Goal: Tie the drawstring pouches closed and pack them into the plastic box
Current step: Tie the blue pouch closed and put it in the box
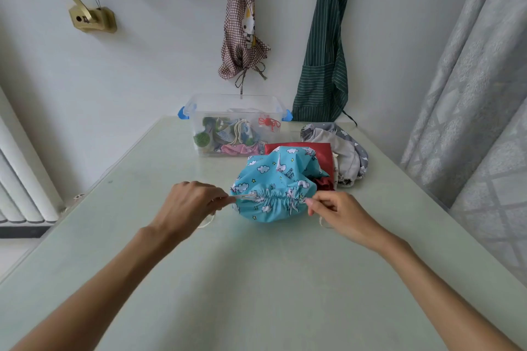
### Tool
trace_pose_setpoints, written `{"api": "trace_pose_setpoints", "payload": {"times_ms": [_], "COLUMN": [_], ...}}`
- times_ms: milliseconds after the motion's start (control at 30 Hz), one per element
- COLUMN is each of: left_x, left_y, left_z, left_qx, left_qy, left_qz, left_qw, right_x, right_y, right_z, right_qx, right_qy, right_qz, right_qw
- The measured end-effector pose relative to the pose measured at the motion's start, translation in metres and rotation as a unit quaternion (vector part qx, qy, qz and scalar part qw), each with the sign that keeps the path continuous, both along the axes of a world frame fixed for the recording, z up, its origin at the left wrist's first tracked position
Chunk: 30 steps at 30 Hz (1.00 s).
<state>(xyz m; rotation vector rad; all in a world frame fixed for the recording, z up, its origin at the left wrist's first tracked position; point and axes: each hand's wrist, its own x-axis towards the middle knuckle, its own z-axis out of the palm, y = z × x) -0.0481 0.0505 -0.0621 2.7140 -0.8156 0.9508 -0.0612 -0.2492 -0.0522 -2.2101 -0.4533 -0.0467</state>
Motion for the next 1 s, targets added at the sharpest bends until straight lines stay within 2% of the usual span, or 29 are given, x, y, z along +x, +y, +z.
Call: {"api": "trace_pose_setpoints", "payload": {"times_ms": [100, 233, 300, 333, 433, 533, 633, 700, 800, 867, 933, 1000], "left_x": [0.002, 0.0, 0.003, 0.004, 0.003, -0.007, -0.027, -0.042, -0.05, -0.045, -0.041, -0.038], "left_y": [0.012, 0.032, 0.032, 0.029, 0.016, 0.011, -0.002, -0.021, -0.048, -0.059, -0.068, -0.072], "left_z": [-0.003, -0.008, -0.015, -0.018, -0.016, -0.012, -0.006, -0.003, -0.013, -0.022, -0.025, -0.019], "left_qx": [0.044, 0.054, 0.06, 0.062, 0.095, 0.106, 0.012, -0.079, -0.179, -0.287, -0.441, -0.564], "left_qy": [-0.032, -0.008, 0.031, 0.079, 0.187, 0.165, 0.146, 0.198, 0.301, 0.366, 0.423, 0.439], "left_qz": [-0.01, 0.024, 0.056, 0.091, 0.214, 0.256, 0.215, 0.191, 0.174, 0.154, 0.13, 0.139], "left_qw": [0.998, 0.998, 0.996, 0.991, 0.954, 0.946, 0.966, 0.958, 0.92, 0.871, 0.781, 0.686], "right_x": [0.003, 0.007, 0.007, 0.006, 0.003, -0.004, -0.017, -0.024, -0.025, -0.02, -0.016, -0.014], "right_y": [-0.012, -0.033, -0.029, -0.023, -0.012, -0.01, -0.002, 0.009, 0.032, 0.047, 0.057, 0.062], "right_z": [0.004, -0.001, -0.01, -0.014, -0.022, -0.015, -0.005, -0.001, -0.002, -0.008, -0.014, -0.017], "right_qx": [-0.028, -0.052, -0.067, -0.077, -0.147, -0.228, -0.288, -0.279, -0.257, -0.257, -0.257, -0.254], "right_qy": [-0.021, 0.003, 0.016, 0.019, 0.031, 0.042, -0.008, -0.046, -0.048, -0.037, -0.028, -0.029], "right_qz": [-0.005, -0.021, -0.033, -0.041, -0.068, -0.085, -0.118, -0.143, -0.148, -0.159, -0.168, -0.167], "right_qw": [0.999, 0.998, 0.997, 0.996, 0.986, 0.969, 0.95, 0.949, 0.954, 0.953, 0.951, 0.952]}}
